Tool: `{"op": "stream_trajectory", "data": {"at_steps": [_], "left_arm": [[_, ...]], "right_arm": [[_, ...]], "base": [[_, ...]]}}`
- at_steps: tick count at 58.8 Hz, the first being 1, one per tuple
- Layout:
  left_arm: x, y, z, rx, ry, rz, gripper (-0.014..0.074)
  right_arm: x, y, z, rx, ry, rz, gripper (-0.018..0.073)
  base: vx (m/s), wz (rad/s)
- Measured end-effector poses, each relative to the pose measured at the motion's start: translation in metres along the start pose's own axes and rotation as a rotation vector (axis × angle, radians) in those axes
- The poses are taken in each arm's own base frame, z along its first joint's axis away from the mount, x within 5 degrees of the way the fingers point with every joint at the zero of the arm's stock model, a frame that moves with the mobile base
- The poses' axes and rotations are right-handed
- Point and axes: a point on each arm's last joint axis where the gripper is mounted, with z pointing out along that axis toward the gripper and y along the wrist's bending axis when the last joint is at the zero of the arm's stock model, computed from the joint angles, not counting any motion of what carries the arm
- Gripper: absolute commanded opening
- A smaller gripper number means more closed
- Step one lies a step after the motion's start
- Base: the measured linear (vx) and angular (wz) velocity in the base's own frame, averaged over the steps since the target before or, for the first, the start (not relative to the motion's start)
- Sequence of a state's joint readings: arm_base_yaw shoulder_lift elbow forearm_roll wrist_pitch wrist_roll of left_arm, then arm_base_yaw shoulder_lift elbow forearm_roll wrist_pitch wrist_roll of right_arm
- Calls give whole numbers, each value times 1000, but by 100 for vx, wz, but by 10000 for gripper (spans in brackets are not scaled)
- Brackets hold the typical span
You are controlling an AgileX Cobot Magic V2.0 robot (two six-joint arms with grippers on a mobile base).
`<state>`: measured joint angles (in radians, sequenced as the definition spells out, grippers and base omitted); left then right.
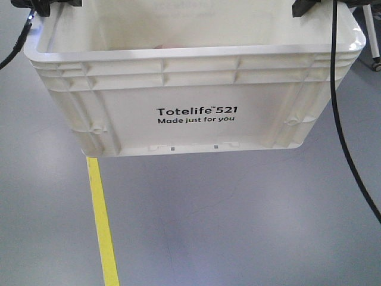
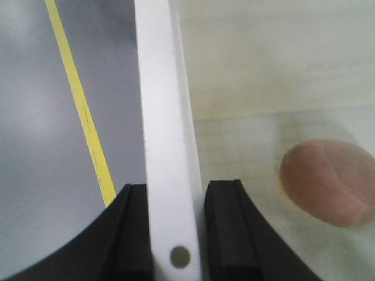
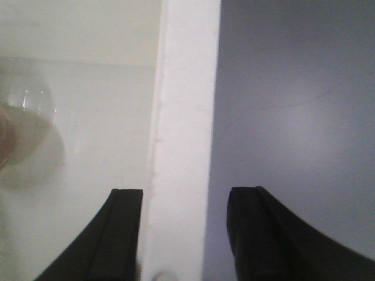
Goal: Place moving items into box and shelve
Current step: 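Hold the tote with both grippers while the base drives away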
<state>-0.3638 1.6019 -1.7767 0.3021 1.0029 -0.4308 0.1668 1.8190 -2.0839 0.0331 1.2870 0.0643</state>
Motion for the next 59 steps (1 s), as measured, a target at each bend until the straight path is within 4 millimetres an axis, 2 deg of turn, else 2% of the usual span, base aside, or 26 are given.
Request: {"op": "stream_trajectory", "data": {"at_steps": [59], "left_arm": [[0, 0, 0, 0, 1, -1, 0]], "right_arm": [[0, 0, 0, -3, 0, 1, -5]], "base": [[11, 30]]}}
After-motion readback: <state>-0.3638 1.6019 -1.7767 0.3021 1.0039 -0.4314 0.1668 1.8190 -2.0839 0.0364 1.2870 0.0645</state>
